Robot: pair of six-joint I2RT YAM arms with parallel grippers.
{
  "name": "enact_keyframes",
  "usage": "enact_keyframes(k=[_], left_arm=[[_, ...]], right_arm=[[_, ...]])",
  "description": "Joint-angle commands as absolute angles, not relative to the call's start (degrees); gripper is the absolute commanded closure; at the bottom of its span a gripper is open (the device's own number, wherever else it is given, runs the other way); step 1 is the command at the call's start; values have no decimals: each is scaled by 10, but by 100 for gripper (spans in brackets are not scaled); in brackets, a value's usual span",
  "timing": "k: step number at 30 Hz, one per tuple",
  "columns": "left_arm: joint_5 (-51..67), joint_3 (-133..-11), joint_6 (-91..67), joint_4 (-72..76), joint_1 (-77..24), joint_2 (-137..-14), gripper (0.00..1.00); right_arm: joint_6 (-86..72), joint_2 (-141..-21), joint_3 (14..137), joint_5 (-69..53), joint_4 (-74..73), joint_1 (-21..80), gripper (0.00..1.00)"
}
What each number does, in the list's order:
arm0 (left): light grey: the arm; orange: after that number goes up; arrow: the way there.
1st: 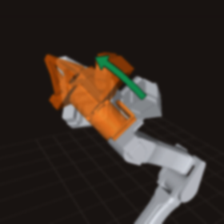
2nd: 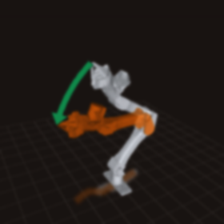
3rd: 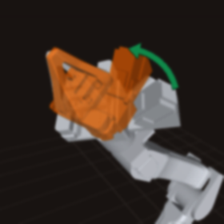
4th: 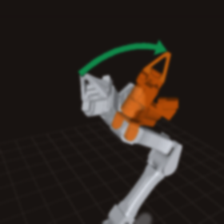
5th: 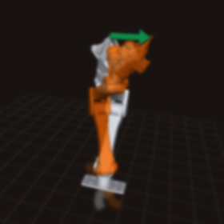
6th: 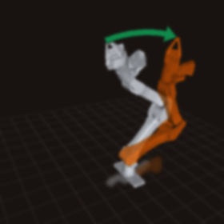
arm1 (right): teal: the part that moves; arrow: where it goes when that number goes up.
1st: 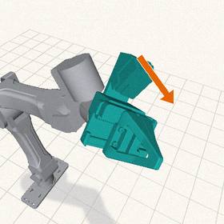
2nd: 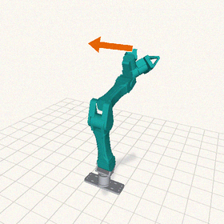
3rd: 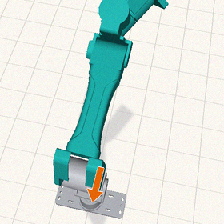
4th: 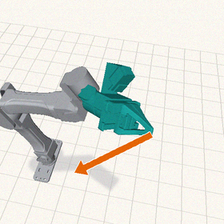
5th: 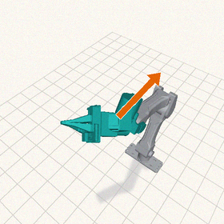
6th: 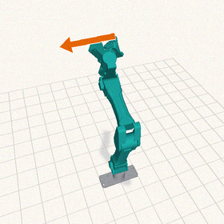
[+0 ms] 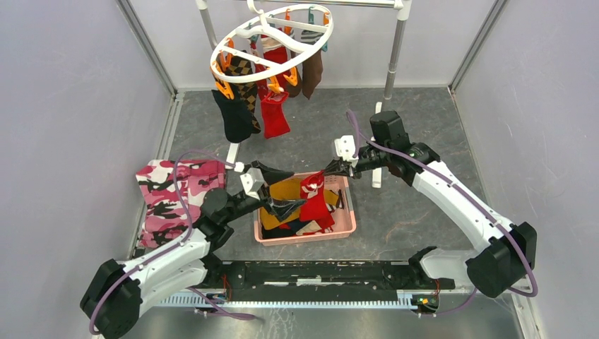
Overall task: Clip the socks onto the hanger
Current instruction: Pick up the sock from the bin.
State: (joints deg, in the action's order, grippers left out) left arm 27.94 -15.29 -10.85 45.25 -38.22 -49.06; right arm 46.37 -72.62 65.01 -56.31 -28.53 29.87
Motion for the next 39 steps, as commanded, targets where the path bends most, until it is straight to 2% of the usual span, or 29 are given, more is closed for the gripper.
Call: enact_keyframes(k=[1,8,17,22,25,27,33,36,37,38,39], left_arm=[[260,-160,-30,504,-380,-473,0],[277,-175,-96,571,-380,-525,5],[292,-190,-145,634,-385,-571,7],[288,-200,-149,635,-390,-591,17],[293,-203,-149,633,-390,-599,29],[295,-205,-147,627,-390,-602,44],[301,-214,-128,588,-390,-600,72],[301,-215,-115,573,-390,-594,95],[300,-215,-112,568,-390,-590,97],[298,-215,-109,564,-390,-587,98],[295,-213,-109,561,-390,-581,98]], right_arm=[[474,-729,675,-591,-301,298,100],[468,-732,676,-601,-301,298,100],[465,-738,677,-605,-300,298,100],[463,-739,676,-605,-300,298,100],[463,-738,677,-606,-300,298,100],[463,-738,676,-606,-300,298,100],[461,-738,677,-606,-299,298,100],[461,-737,677,-606,-299,298,100],[461,-738,677,-605,-299,298,97],[460,-738,677,-603,-299,298,89],[458,-739,678,-601,-299,297,77]])
